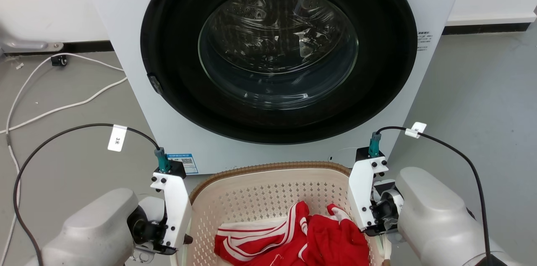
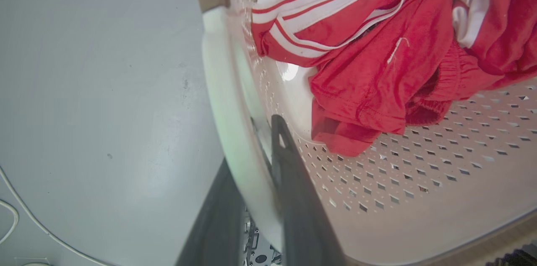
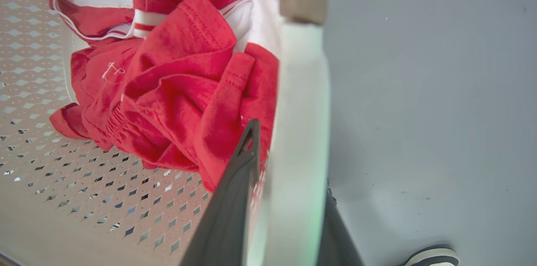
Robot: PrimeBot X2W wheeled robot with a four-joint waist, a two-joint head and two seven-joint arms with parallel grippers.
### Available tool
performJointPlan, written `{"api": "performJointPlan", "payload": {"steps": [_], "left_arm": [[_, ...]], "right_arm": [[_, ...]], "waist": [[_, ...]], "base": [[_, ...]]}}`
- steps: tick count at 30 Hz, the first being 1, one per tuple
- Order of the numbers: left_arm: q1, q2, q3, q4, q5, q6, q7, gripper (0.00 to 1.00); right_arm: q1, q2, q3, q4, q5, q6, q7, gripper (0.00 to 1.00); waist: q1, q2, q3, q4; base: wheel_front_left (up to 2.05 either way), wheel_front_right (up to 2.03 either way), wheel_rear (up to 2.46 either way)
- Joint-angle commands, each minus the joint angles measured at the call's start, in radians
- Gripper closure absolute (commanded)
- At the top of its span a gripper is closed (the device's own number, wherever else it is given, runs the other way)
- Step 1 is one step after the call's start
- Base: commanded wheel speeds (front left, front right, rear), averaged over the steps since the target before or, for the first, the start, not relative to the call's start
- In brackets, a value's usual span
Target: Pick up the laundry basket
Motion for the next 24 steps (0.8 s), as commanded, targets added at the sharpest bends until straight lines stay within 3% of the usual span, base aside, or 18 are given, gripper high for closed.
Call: {"api": "performJointPlan", "payload": {"steps": [1,24], "left_arm": [[-0.009,0.022,-0.007,0.018,0.011,0.002,0.011,1.0],[-0.016,0.017,-0.008,0.051,0.041,0.002,0.016,1.0]], "right_arm": [[-0.02,-0.021,0.01,0.001,0.001,0.014,-0.002,1.0],[-0.032,-0.021,0.057,0.005,0.046,0.014,-0.018,1.0]], "waist": [[-0.0001,0.0,0.001,-0.001],[-0.0001,0.0,0.005,-0.004]], "base": [[0.0,0.0,0.0],[0.0,0.0,0.0]]}}
